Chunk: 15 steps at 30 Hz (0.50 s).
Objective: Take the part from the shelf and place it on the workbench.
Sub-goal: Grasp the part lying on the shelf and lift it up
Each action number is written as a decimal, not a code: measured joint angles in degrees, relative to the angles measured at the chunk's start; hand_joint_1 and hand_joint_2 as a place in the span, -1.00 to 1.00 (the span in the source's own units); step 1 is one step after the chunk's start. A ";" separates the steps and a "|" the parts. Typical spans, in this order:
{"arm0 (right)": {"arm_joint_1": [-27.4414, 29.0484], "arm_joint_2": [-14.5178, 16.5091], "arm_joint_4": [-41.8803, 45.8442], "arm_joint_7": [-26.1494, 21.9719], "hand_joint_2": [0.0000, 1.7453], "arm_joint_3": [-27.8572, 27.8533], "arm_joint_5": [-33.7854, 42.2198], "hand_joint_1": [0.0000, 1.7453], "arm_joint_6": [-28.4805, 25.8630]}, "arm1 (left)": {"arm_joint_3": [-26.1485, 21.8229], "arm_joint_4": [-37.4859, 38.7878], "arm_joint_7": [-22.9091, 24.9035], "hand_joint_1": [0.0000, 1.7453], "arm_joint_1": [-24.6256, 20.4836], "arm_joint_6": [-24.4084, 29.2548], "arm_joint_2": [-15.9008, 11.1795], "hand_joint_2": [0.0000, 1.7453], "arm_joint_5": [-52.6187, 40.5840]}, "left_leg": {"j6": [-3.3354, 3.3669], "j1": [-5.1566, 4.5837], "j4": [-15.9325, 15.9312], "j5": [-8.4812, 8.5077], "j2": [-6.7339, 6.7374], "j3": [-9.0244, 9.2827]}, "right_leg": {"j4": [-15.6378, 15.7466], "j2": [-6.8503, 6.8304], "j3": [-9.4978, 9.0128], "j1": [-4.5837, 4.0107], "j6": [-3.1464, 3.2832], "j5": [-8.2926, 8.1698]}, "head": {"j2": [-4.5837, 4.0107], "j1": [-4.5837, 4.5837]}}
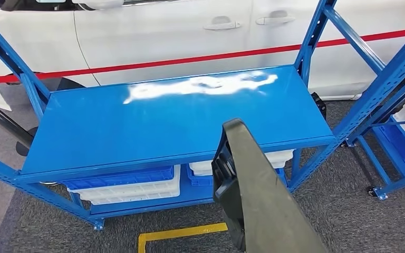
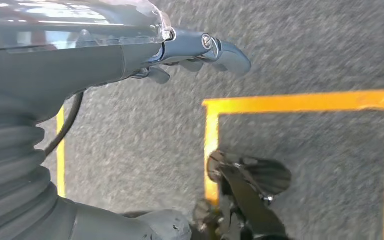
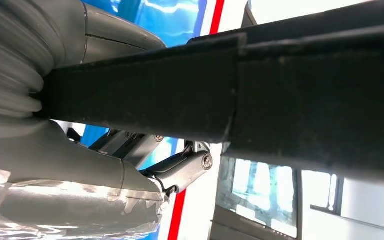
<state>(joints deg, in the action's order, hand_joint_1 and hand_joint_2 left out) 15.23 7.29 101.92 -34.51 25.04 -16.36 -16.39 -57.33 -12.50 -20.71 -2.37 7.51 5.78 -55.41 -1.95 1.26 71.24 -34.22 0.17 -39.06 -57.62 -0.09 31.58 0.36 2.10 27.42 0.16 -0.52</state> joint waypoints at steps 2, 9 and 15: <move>0.12 -0.16 0.00 0.00 1.00 0.14 -0.20 1.00 -0.20 | 0.00 -0.01 0.12 -1.00 -0.03 -0.01 -0.02 1.00 -0.18 | 0.13 -0.08 3.76 -0.40 0.00 0.54 | -0.30 -0.04 1.76 -0.47 0.14 -1.13 | 0.00 0.01; 0.28 -1.49 0.09 -0.46 1.00 2.11 -1.79 1.00 -0.28 | -0.09 -0.11 0.73 -1.00 -0.57 -0.12 -0.30 1.00 -0.73 | 2.37 -1.47 -14.61 2.67 -0.07 14.12 | -1.45 -0.22 4.79 -0.67 -1.11 -3.96 | 0.01 0.12; 1.55 -3.26 0.33 -0.57 1.00 3.61 -2.86 1.00 -1.95 | -0.43 -0.11 1.04 -1.00 -0.73 -0.06 -0.25 1.00 -0.81 | 3.93 -0.97 -15.43 6.72 0.44 10.51 | -10.80 0.11 8.07 -0.01 -3.15 5.34 | 0.01 -0.11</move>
<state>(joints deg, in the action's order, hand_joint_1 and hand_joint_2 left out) 16.78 4.03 102.25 -35.08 28.65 -19.22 -18.34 -57.76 -12.61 -19.68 -3.09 7.45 5.53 -56.22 1.98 0.29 55.80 -27.50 0.62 -28.54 -68.42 0.02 39.65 0.35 -1.05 32.76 0.16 -0.63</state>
